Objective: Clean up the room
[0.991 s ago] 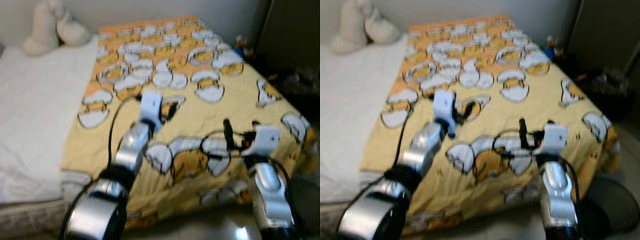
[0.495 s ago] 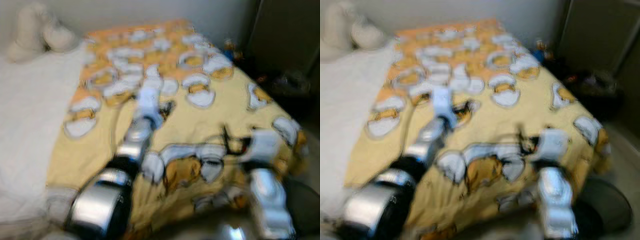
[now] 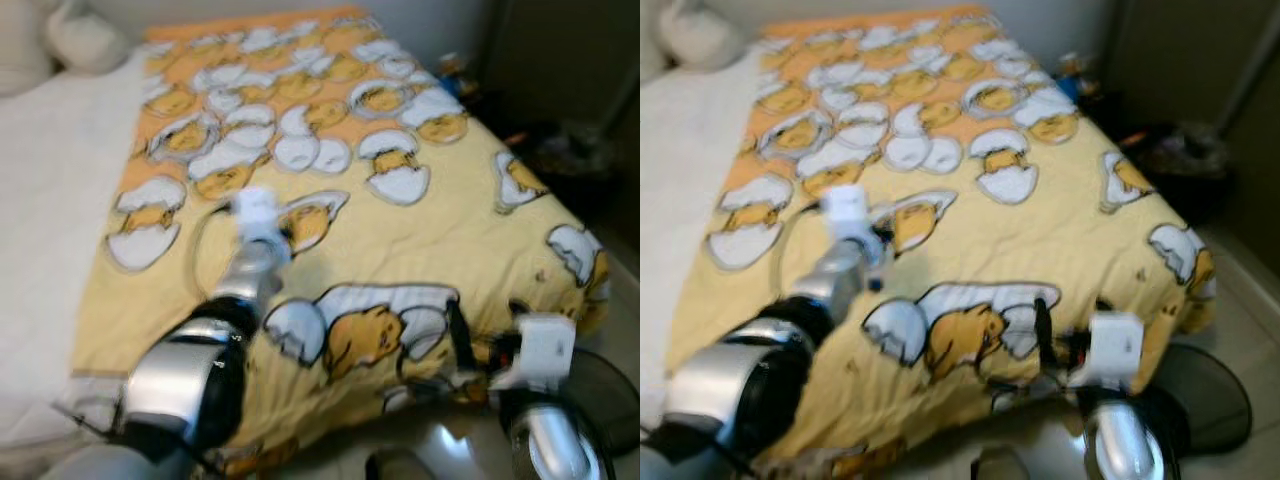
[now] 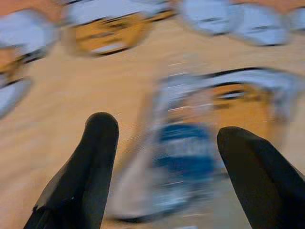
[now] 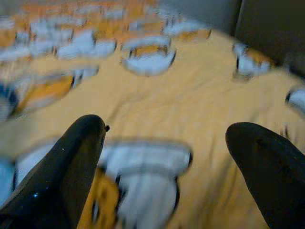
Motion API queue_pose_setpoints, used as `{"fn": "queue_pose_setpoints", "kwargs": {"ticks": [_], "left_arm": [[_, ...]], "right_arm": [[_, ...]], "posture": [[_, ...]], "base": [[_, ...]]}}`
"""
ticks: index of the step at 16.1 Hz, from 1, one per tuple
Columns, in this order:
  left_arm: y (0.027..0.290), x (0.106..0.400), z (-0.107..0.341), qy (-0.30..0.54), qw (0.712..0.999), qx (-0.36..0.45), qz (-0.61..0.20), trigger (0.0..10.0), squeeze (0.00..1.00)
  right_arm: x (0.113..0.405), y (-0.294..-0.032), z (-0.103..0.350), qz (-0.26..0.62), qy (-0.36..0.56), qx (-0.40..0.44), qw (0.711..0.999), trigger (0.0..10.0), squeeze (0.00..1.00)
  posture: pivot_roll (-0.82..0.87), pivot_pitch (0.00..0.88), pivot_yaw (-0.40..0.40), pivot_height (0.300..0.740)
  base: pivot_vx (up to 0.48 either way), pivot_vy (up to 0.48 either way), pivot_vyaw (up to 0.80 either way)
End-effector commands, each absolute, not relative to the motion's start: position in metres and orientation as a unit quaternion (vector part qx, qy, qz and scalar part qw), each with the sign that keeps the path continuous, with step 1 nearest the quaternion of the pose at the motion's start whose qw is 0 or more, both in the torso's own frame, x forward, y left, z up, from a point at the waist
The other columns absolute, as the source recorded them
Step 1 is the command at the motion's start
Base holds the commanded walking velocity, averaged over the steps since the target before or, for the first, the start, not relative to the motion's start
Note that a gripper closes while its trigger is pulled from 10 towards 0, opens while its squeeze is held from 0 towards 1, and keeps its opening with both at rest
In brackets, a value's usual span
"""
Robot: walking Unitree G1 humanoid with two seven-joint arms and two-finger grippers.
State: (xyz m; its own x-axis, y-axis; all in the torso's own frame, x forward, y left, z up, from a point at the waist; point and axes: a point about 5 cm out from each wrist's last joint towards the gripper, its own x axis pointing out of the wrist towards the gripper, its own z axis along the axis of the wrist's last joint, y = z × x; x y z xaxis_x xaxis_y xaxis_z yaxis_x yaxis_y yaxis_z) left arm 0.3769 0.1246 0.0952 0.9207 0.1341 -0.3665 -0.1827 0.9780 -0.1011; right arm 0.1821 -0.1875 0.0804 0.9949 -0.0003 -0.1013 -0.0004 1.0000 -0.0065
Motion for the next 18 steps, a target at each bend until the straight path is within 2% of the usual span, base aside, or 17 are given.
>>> {"fn": "queue_pose_setpoints", "kwargs": {"ticks": [1,4,6,11,13,14,15,17,18], "left_arm": [[0.127,0.375,0.092,0.19,0.973,-0.073,0.106,10.0,0.0],[0.115,0.36,0.066,0.248,0.951,-0.156,0.101,10.0,0.0],[0.106,0.355,0.06,0.251,0.95,-0.164,0.091,10.0,0.0],[0.106,0.355,0.061,0.245,0.952,-0.159,0.09,10.0,0.0],[0.124,0.37,0.088,0.16,0.974,-0.103,0.119,10.0,0.0],[0.12,0.371,0.09,0.155,0.975,-0.111,0.11,10.0,0.0],[0.102,0.373,0.095,0.145,0.98,-0.121,0.067,10.0,0.0],[0.087,0.369,0.092,0.152,0.984,-0.084,0.034,10.0,0.0],[0.083,0.366,0.086,0.174,0.978,-0.113,0.036,10.0,0.0]], "right_arm": [[0.175,-0.191,0.084,-0.007,0.058,-0.008,0.998,10.0,0.0],[0.159,-0.185,0.091,-0.001,0.078,0.002,0.997,10.0,0.0],[0.147,-0.178,0.099,0.026,0.087,-0.013,0.996,10.0,0.0],[0.144,-0.18,0.1,0.025,0.091,-0.015,0.995,10.0,0.0],[0.137,-0.181,0.097,0.019,0.109,-0.012,0.994,10.0,0.0],[0.137,-0.18,0.096,0.019,0.11,-0.011,0.994,10.0,0.0],[0.139,-0.179,0.096,0.02,0.113,-0.009,0.993,10.0,0.0],[0.14,-0.177,0.096,0.023,0.114,-0.007,0.993,10.0,0.0],[0.14,-0.176,0.097,0.023,0.114,-0.006,0.993,10.0,0.0]], "posture": [[-0.43,0.199,0.08,0.74],[-0.45,0.265,0.041,0.74],[-0.49,0.306,0.018,0.74],[-0.5,0.32,0.009,0.74],[-0.48,0.315,0.025,0.74],[-0.47,0.314,0.027,0.74],[-0.47,0.314,0.027,0.74],[-0.46,0.313,0.038,0.74],[-0.46,0.314,0.039,0.74]], "base": [[0.0,0.0,0.0],[0.0,0.0,0.0],[0.0,0.0,0.0],[0.0,0.0,0.0],[0.0,0.0,0.0],[0.0,0.0,0.0],[0.0,0.0,0.0],[0.0,0.0,0.0],[0.0,0.0,0.0]]}}
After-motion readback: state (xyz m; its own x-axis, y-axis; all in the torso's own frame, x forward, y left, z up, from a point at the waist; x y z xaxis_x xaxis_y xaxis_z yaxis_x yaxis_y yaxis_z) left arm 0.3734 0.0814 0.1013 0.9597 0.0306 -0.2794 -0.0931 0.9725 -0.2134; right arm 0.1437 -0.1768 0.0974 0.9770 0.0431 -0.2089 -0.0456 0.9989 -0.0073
